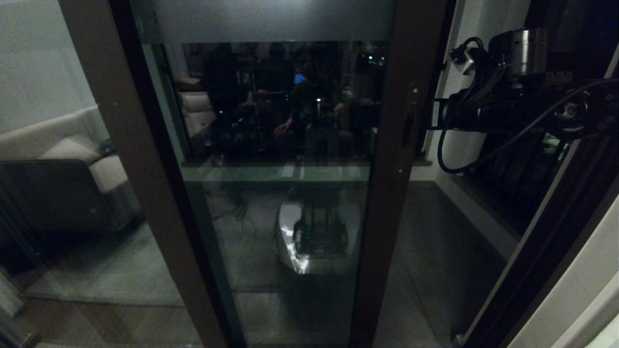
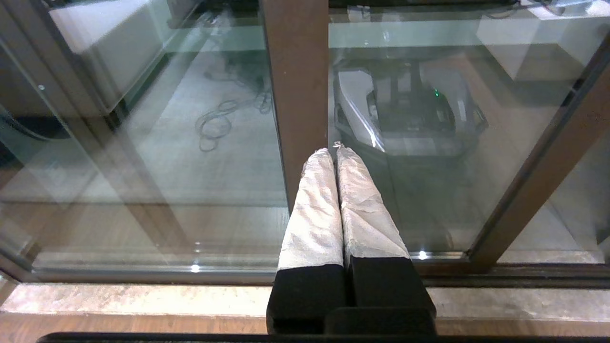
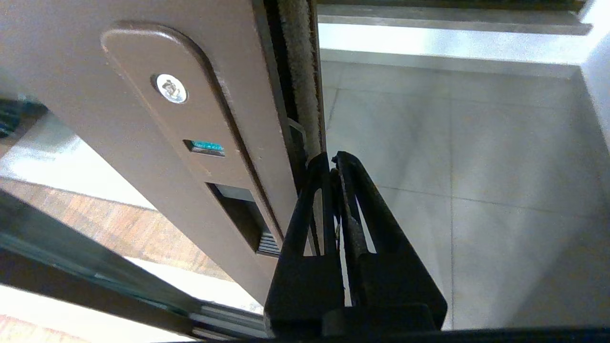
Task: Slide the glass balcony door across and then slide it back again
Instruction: Open the slid door
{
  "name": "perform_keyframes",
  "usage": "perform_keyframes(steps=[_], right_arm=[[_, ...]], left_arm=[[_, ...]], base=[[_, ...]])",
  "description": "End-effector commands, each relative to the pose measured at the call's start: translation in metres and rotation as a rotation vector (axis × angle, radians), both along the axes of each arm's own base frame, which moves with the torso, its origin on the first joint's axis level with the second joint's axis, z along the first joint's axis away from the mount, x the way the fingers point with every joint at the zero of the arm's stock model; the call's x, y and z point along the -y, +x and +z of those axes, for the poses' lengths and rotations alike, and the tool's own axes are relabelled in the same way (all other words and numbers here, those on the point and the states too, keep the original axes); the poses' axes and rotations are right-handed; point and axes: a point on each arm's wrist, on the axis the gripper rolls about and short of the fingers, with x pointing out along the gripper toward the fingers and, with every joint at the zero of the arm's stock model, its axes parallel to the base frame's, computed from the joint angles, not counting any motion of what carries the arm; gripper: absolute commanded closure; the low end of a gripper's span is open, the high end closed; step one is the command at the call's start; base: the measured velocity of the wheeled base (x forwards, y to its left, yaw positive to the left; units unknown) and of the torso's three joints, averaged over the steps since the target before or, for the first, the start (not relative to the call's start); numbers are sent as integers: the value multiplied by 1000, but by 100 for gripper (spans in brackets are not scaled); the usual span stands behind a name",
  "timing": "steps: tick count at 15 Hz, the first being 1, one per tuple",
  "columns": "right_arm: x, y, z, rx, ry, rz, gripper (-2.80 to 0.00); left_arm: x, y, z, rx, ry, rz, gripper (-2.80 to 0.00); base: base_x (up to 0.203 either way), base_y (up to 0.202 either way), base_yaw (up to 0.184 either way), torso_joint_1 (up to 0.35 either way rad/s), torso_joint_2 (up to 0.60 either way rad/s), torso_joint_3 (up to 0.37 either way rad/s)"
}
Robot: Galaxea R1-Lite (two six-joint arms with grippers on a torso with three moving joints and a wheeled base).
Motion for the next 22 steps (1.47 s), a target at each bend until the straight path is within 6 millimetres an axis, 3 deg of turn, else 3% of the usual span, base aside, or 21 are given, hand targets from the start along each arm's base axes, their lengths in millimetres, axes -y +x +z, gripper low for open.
perform_keyframes(steps=[1,10,22], right_arm=[[-5,1,-1,1,1,11,0],[-44,1,-1,22,-13,39,0],[-81,-5,-6,17,-17,123,0]], left_arm=[[0,0,0,-2,1,0,0],[0,0,0,-3,1,0,0],[0,0,0,-3,1,0,0]], base=[[0,0,0,0,0,0],[0,0,0,0,0,0],[0,0,0,0,0,0]])
